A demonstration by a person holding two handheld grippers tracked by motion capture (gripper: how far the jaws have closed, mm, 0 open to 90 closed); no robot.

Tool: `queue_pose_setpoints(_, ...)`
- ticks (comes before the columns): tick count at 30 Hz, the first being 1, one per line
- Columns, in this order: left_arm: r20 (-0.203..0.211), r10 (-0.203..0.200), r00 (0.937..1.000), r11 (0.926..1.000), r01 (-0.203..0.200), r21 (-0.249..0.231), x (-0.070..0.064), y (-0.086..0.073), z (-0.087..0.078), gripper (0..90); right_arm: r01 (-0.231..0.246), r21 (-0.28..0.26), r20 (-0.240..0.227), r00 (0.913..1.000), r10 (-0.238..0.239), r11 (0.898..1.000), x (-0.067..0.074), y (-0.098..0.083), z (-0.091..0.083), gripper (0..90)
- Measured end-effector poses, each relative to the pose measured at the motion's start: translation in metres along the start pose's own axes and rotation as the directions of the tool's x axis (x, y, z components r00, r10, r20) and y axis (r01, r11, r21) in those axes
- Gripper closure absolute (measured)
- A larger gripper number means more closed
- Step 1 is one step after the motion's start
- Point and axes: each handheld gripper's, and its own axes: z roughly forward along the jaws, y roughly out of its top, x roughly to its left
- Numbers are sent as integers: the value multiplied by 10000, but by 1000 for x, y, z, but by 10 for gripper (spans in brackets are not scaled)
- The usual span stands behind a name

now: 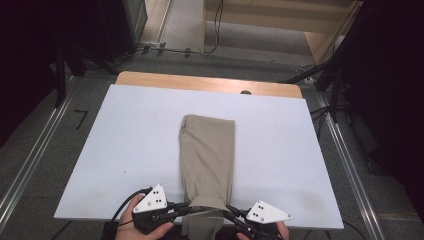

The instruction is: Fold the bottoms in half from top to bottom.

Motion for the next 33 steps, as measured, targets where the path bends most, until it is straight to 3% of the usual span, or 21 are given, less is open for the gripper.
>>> queue_pose_setpoints(5,273,271,9993,9995,-267,-143,-12,-3,-7,835,-23,-62,-255,9997,21,10000,8,-8,-8,757)
queue_pose_setpoints(6,422,262,9988,9992,-249,-316,-13,-4,-9,794,-89,-178,-364,9993,82,9998,10,-9,-11,680)
queue_pose_setpoints(7,704,218,9973,9989,-189,-426,-14,-4,-10,709,-88,-308,-482,9988,73,9995,10,-9,-14,540)
queue_pose_setpoints(8,852,188,9962,9986,-144,-515,-14,-3,-11,568,-180,-342,-669,9976,157,9993,10,-9,-16,391)
queue_pose_setpoints(9,747,185,9970,9979,-137,-640,-15,-3,-12,431,-287,-352,-893,9957,255,9990,9,-8,-18,291)
queue_pose_setpoints(11,731,121,9973,9971,-65,-755,-14,-1,-13,298,-322,-518,-832,9961,278,9981,10,-6,-23,138)
queue_pose_setpoints(16,1157,157,9932,9955,-47,-951,-3,8,-10,132,-439,-863,-768,9964,373,9953,6,4,-25,102)
queue_pose_setpoints(20,1271,19,9919,9926,135,-1207,13,17,-10,87,-307,-843,-876,9959,233,9960,-1,16,-22,0)
queue_pose_setpoints(25,837,-108,9964,9906,221,-1351,34,33,-11,77,-201,-958,-645,9978,139,9952,-15,33,-18,0)
queue_pose_setpoints(30,631,-95,9980,9898,184,-1411,55,49,-5,0,-269,-1003,-470,9986,223,9946,-35,50,-9,0)
queue_pose_setpoints(33,385,-83,9992,9898,137,-1420,68,58,-1,0,-194,-965,-266,9995,169,9951,-49,60,-2,0)
